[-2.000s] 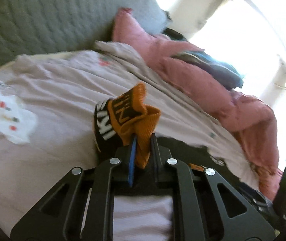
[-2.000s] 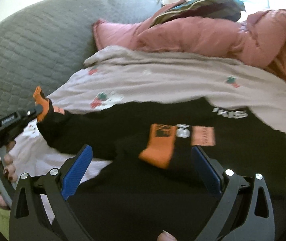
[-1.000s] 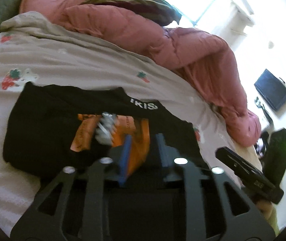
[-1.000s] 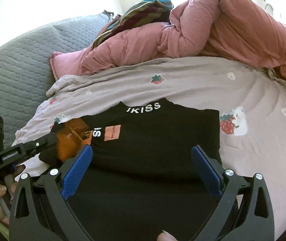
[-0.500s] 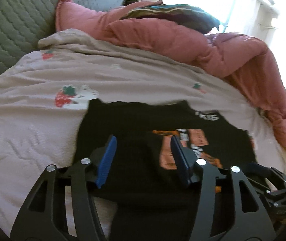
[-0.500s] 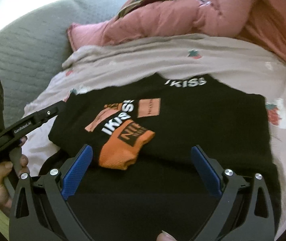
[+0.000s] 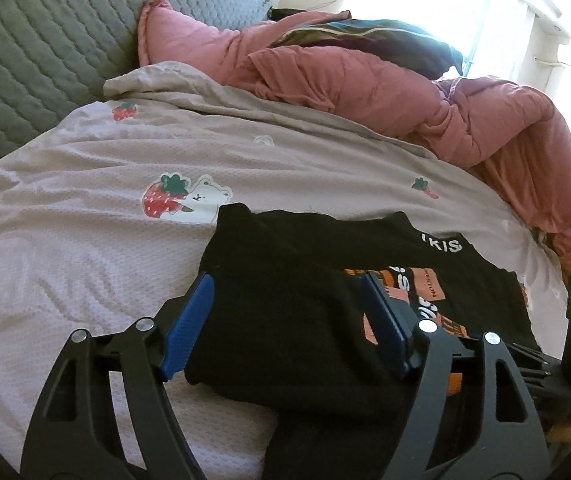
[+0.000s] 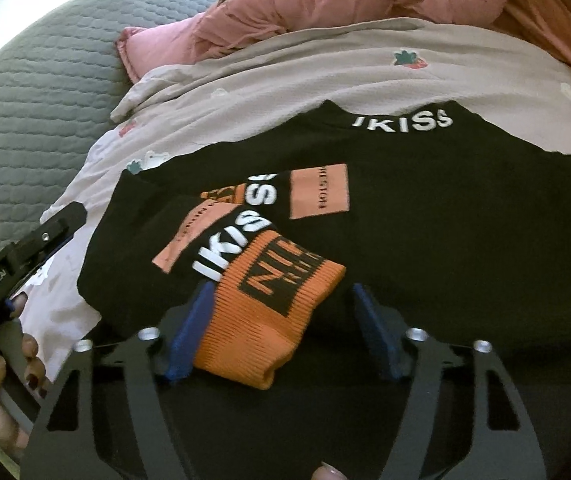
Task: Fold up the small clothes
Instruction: 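Grasp the just-laid orange cuff with the right tool and hold it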
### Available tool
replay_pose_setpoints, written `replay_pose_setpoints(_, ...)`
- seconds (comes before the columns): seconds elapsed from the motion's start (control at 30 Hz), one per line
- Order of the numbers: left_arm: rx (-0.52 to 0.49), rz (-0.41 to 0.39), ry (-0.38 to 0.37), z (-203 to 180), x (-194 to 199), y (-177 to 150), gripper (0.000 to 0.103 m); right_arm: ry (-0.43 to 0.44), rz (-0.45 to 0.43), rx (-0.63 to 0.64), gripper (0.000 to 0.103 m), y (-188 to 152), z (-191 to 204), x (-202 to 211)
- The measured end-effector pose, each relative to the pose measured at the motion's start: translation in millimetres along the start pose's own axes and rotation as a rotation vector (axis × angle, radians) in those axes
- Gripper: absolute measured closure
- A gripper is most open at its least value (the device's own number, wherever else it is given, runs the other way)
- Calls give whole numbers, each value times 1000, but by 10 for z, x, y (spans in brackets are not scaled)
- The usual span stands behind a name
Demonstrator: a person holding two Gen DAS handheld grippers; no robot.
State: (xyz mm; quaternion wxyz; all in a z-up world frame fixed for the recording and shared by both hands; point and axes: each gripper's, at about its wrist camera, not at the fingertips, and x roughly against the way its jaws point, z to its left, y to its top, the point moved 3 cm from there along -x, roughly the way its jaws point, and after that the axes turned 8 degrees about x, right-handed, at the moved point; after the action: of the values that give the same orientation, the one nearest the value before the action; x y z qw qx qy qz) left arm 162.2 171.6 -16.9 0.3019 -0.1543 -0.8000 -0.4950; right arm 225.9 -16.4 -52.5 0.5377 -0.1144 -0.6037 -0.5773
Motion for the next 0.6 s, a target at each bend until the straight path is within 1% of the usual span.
replay_pose_setpoints(0.1,-2,-9,-2,-1,16,3,36,1,-5,1,64,32,4,-22)
replay_pose_setpoints(0.13,0,-9,-3,3,14,4,35,14,-10,-10,72,34,-2,-26)
replay_pose_setpoints(0.17,3,-8,-6,8,13,4,33,28,-15,-19,78,34,-9,-25)
replay_pose_setpoints(0.2,9,-11,-7,14,20,6,32,41,-16,-23,80,36,-6,-29)
replay_pose_setpoints(0.23,12,-14,-5,20,27,10,32,39,-20,-17,83,36,2,-25)
replay_pose_setpoints(0.27,16,-16,-5,27,30,18,32,36,-24,-10,92,40,11,-16)
replay_pose_setpoints(0.3,21,-18,-7,37,36,25,32,34,-31,-1,94,49,20,-2)
replay_pose_setpoints(0.4,36,-28,-8,76,55,62,32,37,-70,39,95,107,80,91)
replay_pose_setpoints(0.5,59,-41,-3,150,84,100,32,37,-132,91,95,200,156,259)
replay_pose_setpoints(0.6,91,-36,-14,240,89,135,32,32,-189,125,95,315,194,449)
